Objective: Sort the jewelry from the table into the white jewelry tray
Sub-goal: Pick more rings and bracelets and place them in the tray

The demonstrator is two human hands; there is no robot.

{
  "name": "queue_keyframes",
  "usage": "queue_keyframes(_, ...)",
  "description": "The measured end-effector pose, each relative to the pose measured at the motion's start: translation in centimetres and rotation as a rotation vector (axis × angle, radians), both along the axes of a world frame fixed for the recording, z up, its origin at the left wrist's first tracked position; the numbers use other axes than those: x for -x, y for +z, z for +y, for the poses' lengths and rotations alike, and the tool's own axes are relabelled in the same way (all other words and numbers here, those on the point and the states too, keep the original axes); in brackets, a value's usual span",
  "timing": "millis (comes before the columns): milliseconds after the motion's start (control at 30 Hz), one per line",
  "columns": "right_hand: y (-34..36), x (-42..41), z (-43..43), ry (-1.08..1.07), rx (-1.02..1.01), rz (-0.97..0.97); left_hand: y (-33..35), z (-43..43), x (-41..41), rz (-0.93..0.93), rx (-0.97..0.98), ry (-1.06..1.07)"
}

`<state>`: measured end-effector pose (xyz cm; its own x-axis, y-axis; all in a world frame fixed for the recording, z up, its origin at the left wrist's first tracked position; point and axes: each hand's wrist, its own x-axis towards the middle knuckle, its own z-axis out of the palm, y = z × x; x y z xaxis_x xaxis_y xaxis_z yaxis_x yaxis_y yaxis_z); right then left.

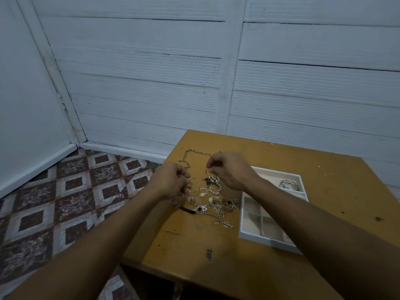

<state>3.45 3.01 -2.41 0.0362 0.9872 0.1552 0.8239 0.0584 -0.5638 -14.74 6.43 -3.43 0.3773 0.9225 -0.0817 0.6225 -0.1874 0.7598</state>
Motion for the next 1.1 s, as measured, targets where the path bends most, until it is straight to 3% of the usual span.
queue_keyframes(600, 1.9, -10.3, -7.6, -0.198, -0.042, -0.098, 1.2, -2.8, -11.0, -0.060, -0.078, -0.132)
queue_keyframes(1100, 0.2, -19.8, -12.1, -0.409, -0.030, -0.121, 0.1, -3.0, -23.9, 0.135, -0.289, -0.341)
